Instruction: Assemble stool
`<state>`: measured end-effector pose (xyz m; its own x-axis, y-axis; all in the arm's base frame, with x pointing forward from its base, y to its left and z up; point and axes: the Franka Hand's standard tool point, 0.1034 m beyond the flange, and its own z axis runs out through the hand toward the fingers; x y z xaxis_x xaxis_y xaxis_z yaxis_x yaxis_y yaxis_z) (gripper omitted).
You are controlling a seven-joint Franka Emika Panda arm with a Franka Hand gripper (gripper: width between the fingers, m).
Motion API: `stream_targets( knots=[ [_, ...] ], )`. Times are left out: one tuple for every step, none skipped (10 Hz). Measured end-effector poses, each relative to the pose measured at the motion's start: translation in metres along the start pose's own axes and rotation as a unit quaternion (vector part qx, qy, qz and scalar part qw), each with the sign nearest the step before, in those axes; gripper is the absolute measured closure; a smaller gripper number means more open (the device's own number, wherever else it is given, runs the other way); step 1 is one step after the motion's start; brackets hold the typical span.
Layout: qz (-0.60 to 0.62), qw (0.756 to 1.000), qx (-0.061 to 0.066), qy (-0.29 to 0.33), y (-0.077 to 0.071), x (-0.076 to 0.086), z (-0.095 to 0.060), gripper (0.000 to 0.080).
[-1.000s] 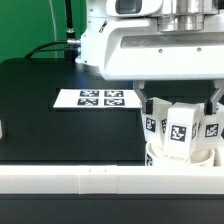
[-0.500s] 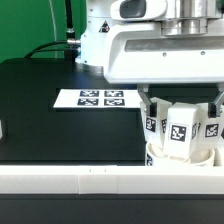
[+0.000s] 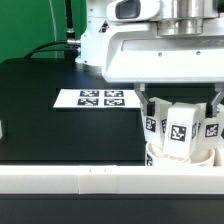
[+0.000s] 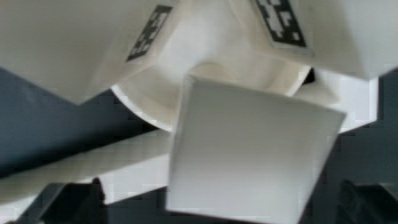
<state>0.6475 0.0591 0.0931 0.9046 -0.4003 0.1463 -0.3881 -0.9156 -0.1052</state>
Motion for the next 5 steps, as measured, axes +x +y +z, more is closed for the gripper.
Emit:
stream_targets(
  knots=[
    [0.016,1.000,0.002,-0.002,0.0012,-0.0001,0.0010,0.0151],
    [0.018,1.000,0.001,-0.003,0.0024,-0.0008,0.0031,0.0151],
    [0.018,1.000,0.000,-0.004,0.0027,-0.0018,0.0050,0.0151],
    [0.017,1.000,0.000,-0.006,0.0009,-0.0043,0.0074,0.0151],
    [0.015,1.000,-0.001,-0.008,-0.0017,-0.0070,0.0094,0.0151]
  ],
)
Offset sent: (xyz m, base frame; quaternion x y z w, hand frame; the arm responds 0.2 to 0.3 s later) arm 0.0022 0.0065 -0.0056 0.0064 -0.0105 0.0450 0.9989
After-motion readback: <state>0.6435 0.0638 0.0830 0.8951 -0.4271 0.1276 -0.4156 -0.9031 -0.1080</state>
